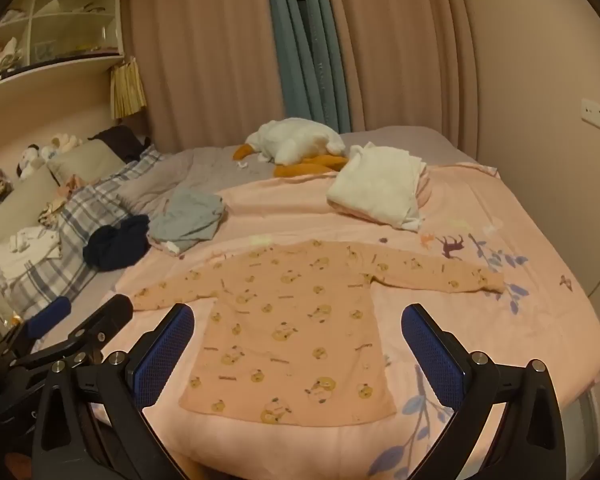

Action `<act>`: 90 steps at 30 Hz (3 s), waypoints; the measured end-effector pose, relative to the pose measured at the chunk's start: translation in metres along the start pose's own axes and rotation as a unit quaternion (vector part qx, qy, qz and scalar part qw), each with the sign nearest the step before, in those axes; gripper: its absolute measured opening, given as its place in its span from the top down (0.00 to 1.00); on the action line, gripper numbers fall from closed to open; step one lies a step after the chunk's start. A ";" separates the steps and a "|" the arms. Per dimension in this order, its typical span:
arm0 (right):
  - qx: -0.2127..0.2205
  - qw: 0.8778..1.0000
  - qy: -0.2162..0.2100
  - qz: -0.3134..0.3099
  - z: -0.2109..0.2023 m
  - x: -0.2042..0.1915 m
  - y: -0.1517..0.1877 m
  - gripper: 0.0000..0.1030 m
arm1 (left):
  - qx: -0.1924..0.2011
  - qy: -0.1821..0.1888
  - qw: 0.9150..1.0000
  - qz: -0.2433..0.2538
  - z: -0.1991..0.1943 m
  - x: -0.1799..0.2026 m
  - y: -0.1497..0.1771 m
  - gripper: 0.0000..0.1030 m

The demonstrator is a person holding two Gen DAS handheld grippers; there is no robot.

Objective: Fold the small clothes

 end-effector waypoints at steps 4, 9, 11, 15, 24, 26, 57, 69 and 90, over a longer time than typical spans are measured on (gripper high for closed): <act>-0.002 1.000 0.001 -0.003 0.000 0.000 0.001 0.00 | -0.021 0.013 1.000 -0.011 0.010 -0.003 0.009 0.00; -0.004 1.000 0.006 -0.006 0.001 -0.003 0.003 0.00 | -0.034 0.010 0.999 -0.008 0.009 0.001 0.012 0.00; -0.005 1.000 0.004 -0.007 0.001 -0.001 0.004 0.00 | -0.037 0.008 0.999 -0.008 0.011 0.002 0.013 0.00; -0.006 1.000 0.003 -0.007 0.002 -0.005 0.006 0.00 | -0.037 0.011 0.999 -0.012 0.013 0.001 0.014 0.00; -0.007 1.000 0.000 -0.002 0.002 -0.004 0.007 0.00 | -0.038 0.005 0.999 -0.011 0.015 0.000 0.015 0.00; -0.007 1.000 -0.002 -0.002 0.002 -0.005 0.007 0.00 | -0.036 0.008 0.999 -0.019 0.015 -0.002 0.014 0.00; -0.002 1.000 -0.009 0.001 0.000 -0.003 0.010 0.00 | -0.030 -0.006 0.999 -0.019 0.010 -0.002 0.011 0.00; 0.005 1.000 -0.004 -0.001 -0.006 0.000 0.007 0.00 | -0.023 -0.022 0.999 -0.028 0.006 -0.012 0.008 0.00; 0.007 0.999 0.029 0.023 -0.010 0.023 0.006 0.00 | -0.004 -0.039 0.998 -0.040 -0.004 -0.023 0.005 0.00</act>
Point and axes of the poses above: each gripper's, at about its wrist camera, not at the fingertips, and z roughly the way its jaws point, x to its right, y to its underside, the point moved 10 cm from there along z, roughly the way its jaws point, and after that the axes turned 8 degrees about -x, right-handed, at the moved point
